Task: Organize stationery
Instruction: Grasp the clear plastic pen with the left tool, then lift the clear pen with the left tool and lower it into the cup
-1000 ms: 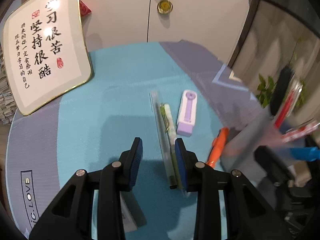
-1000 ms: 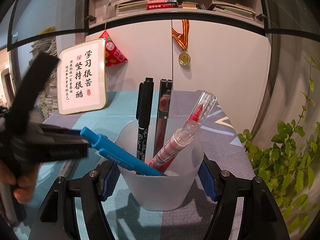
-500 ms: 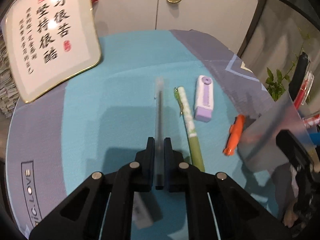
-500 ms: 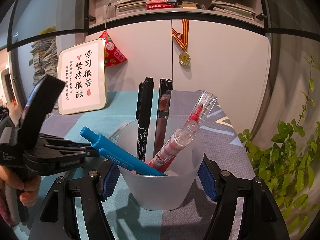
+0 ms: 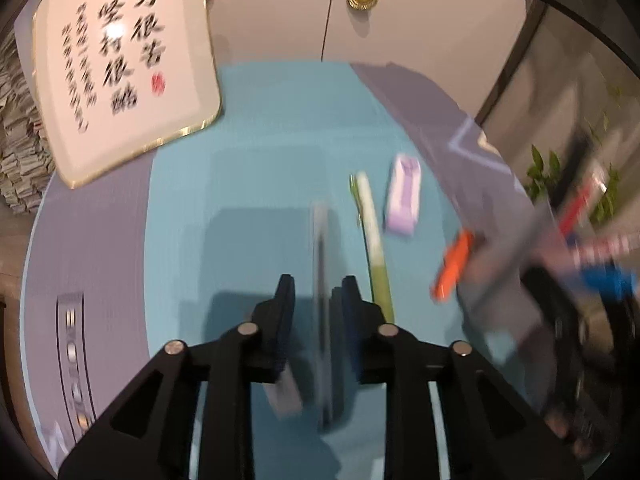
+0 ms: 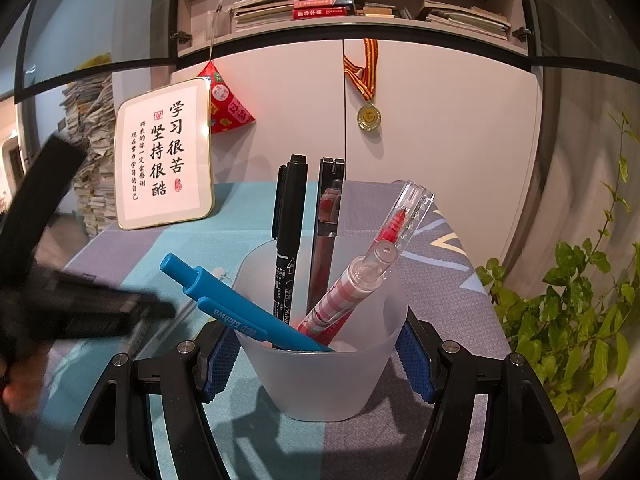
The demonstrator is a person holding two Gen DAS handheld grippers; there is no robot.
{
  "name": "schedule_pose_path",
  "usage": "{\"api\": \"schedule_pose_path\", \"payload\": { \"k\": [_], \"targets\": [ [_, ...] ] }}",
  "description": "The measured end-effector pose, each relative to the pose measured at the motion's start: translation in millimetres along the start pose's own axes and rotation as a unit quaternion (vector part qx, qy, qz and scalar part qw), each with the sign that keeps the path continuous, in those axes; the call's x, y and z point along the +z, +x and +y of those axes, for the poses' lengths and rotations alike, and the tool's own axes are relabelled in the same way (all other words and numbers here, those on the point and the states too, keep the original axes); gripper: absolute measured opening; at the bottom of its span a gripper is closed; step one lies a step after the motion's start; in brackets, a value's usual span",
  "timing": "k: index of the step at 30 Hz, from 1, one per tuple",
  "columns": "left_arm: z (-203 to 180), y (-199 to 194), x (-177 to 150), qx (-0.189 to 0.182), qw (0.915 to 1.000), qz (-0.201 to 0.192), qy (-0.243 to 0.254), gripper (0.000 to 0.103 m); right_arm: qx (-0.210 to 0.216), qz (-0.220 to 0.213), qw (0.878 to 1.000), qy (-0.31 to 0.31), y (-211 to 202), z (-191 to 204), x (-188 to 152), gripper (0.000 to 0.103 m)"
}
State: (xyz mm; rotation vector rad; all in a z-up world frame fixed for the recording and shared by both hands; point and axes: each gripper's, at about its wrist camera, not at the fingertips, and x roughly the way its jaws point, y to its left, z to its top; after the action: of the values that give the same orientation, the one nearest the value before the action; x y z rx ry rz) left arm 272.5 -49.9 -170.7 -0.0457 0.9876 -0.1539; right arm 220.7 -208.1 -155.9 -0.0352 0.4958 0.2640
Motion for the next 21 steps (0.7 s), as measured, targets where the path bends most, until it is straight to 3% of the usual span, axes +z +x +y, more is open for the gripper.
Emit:
{"api": "schedule_pose_path", "payload": {
  "k": [5,12,15,18,21],
  "targets": [
    [1.1,25.3,29.6,0.023,0.9997,0.005,-0.004,0.022,0.001,0.000,1.000,0.000,0.2,0.0,0.1,0.071],
    [-1.0,44.2,37.9,0.025,0.9994,0.021,-0.005,0.020,0.001,0.000,1.000,0.001,0.3,-0.3,0.1,0.071],
    [3.8,41.8,36.1,0.030,0.9994,0.018,0.000,0.011,0.001,0.001,1.000,0.001,0.4,-0.2,0.0,0.071],
    [7.8,34.8,34.7,0.019,0.9996,0.019,-0.010,0.010,0.001,0.000,1.000,0.001,0.4,-0.4,0.1,0.071],
    [10.4,11.4,33.4,0.012,0.9997,-0.008,-0.018,0.010,0.001,0.000,1.000,0.001,0.3,-0.5,0.1,0.071]
  ]
}}
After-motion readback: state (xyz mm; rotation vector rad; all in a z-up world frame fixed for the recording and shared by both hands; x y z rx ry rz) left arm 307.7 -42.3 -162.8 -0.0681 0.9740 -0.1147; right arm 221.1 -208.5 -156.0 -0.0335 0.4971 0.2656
